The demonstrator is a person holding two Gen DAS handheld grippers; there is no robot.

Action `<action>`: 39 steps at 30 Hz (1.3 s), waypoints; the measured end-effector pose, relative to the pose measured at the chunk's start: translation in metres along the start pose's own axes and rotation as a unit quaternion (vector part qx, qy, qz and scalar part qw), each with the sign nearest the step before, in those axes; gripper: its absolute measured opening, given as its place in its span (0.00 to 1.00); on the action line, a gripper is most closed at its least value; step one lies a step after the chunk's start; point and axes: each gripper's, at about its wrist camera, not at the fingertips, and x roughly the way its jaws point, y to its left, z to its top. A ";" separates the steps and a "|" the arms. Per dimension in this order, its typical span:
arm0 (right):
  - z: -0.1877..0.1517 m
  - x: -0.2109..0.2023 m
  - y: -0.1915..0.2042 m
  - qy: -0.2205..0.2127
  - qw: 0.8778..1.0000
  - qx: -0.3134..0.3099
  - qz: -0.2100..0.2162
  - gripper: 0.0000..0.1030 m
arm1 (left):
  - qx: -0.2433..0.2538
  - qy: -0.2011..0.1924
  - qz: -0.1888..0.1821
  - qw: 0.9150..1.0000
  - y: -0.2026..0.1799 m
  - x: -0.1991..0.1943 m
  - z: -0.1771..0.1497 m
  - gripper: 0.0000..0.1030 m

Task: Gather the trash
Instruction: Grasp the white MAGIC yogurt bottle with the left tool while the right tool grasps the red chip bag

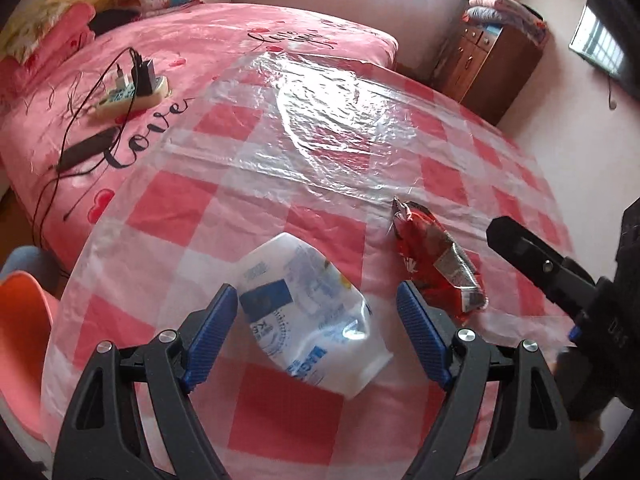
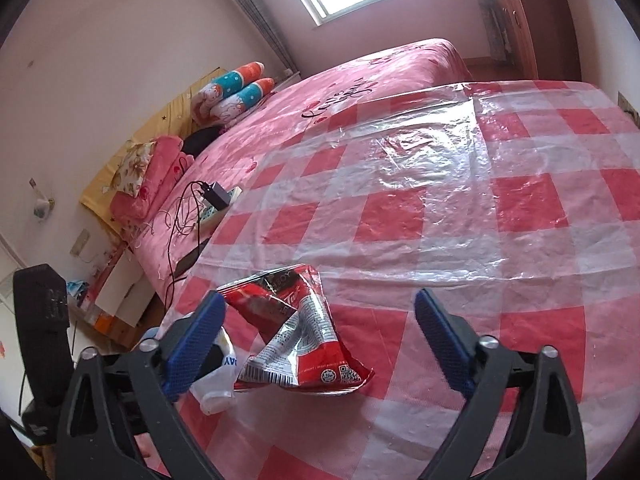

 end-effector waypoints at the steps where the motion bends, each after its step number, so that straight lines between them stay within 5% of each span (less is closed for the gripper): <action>1: 0.000 0.001 0.000 0.002 1.000 0.000 0.002 0.83 | 0.001 0.000 0.005 1.000 -0.003 0.003 0.000 0.80; 7: 0.000 0.006 0.001 0.014 1.000 -0.006 0.011 0.83 | 0.019 0.002 0.045 0.999 -0.007 0.013 -0.006 0.79; 12: -0.004 0.013 0.004 0.028 0.999 -0.018 0.005 0.83 | 0.020 -0.012 0.067 0.997 -0.007 0.013 -0.006 0.66; 32: -0.019 0.032 0.031 0.054 0.995 -0.084 -0.030 0.83 | 0.017 -0.027 0.009 0.999 0.037 -0.012 -0.024 0.63; 39: -0.019 0.037 0.030 0.057 0.994 -0.080 -0.048 0.68 | 0.028 -0.034 -0.005 0.999 0.053 -0.027 -0.031 0.63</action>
